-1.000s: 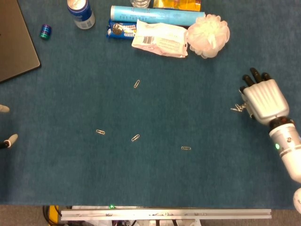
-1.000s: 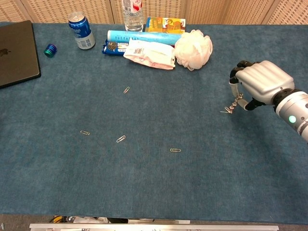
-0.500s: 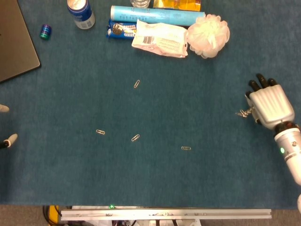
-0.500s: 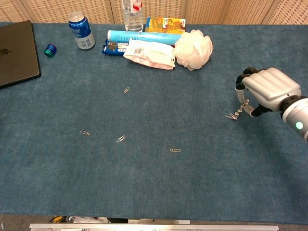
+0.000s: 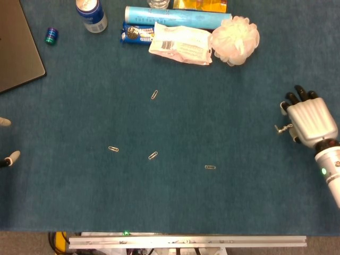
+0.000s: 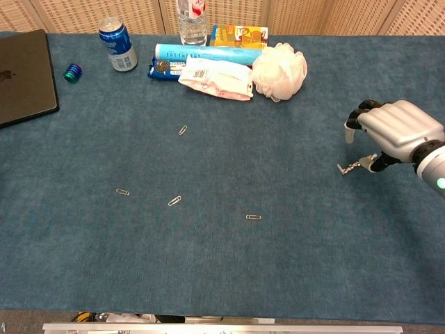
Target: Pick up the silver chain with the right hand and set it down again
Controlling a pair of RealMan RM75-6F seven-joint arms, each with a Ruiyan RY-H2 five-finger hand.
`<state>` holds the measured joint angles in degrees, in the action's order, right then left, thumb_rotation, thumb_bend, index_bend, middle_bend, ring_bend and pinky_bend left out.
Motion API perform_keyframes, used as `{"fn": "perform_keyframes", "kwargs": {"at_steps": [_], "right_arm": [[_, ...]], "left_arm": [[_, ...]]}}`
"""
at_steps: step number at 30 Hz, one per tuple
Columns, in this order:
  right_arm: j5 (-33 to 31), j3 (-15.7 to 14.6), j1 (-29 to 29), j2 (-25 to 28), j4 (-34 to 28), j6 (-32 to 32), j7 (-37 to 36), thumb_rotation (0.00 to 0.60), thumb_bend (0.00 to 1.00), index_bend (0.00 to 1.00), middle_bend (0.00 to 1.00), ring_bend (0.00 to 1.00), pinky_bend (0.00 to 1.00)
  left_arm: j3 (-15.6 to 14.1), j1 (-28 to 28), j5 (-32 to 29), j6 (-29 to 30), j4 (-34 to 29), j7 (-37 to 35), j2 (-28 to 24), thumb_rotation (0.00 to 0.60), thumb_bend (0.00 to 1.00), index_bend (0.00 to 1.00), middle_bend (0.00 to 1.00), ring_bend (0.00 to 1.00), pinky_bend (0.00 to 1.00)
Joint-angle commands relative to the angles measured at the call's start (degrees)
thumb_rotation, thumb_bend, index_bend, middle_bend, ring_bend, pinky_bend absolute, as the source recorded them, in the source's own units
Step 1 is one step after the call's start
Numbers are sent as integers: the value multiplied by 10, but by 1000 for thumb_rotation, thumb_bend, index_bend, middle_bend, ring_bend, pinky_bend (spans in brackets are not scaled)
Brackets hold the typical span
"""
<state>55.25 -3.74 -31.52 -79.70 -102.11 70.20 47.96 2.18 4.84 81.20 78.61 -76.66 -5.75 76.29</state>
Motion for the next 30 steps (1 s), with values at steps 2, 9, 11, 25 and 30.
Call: {"fn": "perform_keyframes", "kwargs": {"at_steps": [2,9,11,25,30], "right_arm": [[4,1,6,8,-8,6,-3,600,243,347,257,104,247],[14,6,24,42,-38,33,-16,600,235,334,257,104,247],[17,9,33,59,-52,46,-26,600,235,335,257,104,247],[60,10,129,152,-125,151,-120,600,234,334,257,104,247],[82,4,158,164,-143,172,-142,600,234,335,257,104,247]], "left_arm": [[0,0,0,1,-1,1,-1,600,110,344,208,217,482],[2,2,4,7,-10,4,-6,600,110,344,208,218,482],[3,2,6,11,-14,6,-9,600,110,344,208,218,482],[13,15,24,26,-52,19,-29,600,110,344,208,217,486],[16,16,29,38,-65,21,-32,600,110,344,213,220,496]]}}
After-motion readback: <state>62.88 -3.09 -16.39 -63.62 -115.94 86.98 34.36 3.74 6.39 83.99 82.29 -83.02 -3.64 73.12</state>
